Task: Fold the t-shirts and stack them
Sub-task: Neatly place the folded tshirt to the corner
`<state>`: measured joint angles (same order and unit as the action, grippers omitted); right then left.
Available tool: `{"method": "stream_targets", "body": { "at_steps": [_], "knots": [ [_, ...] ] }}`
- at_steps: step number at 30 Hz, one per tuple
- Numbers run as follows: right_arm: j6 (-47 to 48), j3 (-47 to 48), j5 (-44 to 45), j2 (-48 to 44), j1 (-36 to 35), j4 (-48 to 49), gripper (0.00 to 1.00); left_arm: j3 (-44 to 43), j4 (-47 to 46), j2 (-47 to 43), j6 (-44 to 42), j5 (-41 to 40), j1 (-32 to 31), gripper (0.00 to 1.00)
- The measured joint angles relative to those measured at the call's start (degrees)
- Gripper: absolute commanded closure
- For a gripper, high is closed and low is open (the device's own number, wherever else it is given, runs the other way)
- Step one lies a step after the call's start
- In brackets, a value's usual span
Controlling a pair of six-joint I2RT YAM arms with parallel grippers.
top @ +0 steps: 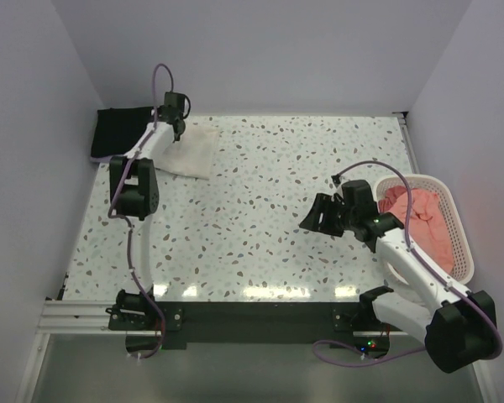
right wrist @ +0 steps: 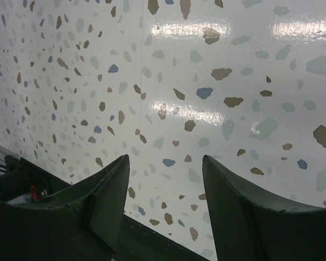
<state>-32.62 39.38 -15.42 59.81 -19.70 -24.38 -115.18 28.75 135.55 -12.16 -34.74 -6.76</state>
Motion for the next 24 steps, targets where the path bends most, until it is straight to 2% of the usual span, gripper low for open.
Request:
{"method": "stream_targets", "body": {
  "at_steps": [12, 24],
  "knots": [
    [0.96, -2.23, 1.53, -0.02, -0.02, -1.53, 0.41, -8.22, -2.62, -0.02, -6.4, 0.17, 3.58, 1.0],
    [0.52, -2.21, 2.49, 5.14, -0.07, -0.57, 0.41, -14.75, -4.33, -0.02, -8.74, 2.56, 6.51, 1.0]
  ]
}}
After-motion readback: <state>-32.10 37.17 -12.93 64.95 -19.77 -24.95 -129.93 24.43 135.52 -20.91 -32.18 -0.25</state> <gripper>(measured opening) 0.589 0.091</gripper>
